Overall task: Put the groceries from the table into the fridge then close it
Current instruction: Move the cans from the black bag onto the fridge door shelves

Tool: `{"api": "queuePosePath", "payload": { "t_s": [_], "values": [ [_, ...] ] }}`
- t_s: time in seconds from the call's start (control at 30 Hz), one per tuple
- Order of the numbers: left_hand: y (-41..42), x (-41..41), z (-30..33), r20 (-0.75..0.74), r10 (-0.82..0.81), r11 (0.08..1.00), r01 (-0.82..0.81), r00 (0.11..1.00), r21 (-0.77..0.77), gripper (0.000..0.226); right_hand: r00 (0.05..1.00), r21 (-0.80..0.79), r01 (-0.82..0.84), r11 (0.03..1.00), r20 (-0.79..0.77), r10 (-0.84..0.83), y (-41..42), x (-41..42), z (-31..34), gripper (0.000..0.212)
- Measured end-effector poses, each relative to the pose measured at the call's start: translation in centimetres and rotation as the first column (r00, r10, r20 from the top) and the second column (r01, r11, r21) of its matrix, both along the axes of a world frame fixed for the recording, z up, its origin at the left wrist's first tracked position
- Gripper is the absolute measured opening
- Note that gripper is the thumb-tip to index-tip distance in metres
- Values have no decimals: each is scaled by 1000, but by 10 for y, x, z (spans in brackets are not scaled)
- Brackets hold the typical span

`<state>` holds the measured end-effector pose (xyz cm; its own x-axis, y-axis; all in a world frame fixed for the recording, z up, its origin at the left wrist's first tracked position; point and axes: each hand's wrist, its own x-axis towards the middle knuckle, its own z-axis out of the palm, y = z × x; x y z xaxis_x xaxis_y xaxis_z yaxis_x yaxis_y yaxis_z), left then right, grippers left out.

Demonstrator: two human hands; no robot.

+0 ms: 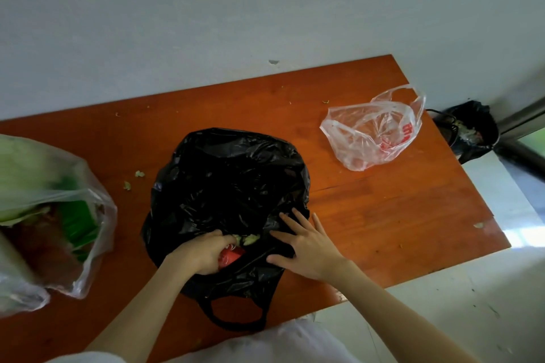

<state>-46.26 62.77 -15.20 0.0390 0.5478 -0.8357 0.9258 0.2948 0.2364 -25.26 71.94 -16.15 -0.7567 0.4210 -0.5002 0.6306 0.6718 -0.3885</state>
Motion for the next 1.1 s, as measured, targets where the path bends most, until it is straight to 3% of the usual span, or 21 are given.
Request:
{"api": "queuePosePath", "payload": {
  "t_s": [0.13, 0.3, 0.4, 0.5, 0.6, 0.73, 0.87, 1.1],
  "values": [
    [-1, -2, 6, 63, 115, 991, -118, 991, 60, 67, 997, -169, 72, 983, -5, -74, -3, 10, -7, 104],
    [12, 7, 27, 158, 302, 910, -333, 940, 246, 76, 994, -167, 108, 980, -5, -111, 1, 13, -7, 108],
    [22, 8, 42, 194, 351, 836, -400, 916, 376, 72, 992, -111, 125, 986, 37, -122, 2, 17, -10, 92],
    [28, 6, 57, 255, 405, 738, -478, 878, 476, 72, 989, -60, 136, 989, 69, -131, 1, 23, -16, 90],
    [36, 3, 70, 365, 426, 617, -561, 828, 552, 74, 983, -69, 181, 981, 25, -179, -5, 29, -13, 81],
    [52, 4, 90, 511, 355, 550, -617, 783, 563, 77, 910, -153, 346, 926, -186, -371, -7, 40, 10, 63],
    [73, 27, 113, 599, 228, 585, -600, 767, 546, 75, 679, -229, 573, 787, -406, -612, 3, 48, 52, 64],
    [88, 111, 157, 692, -82, 658, -483, 717, 578, 75, 502, -228, 646, 729, -591, -631, -9, 93, 120, 83]
  ]
}}
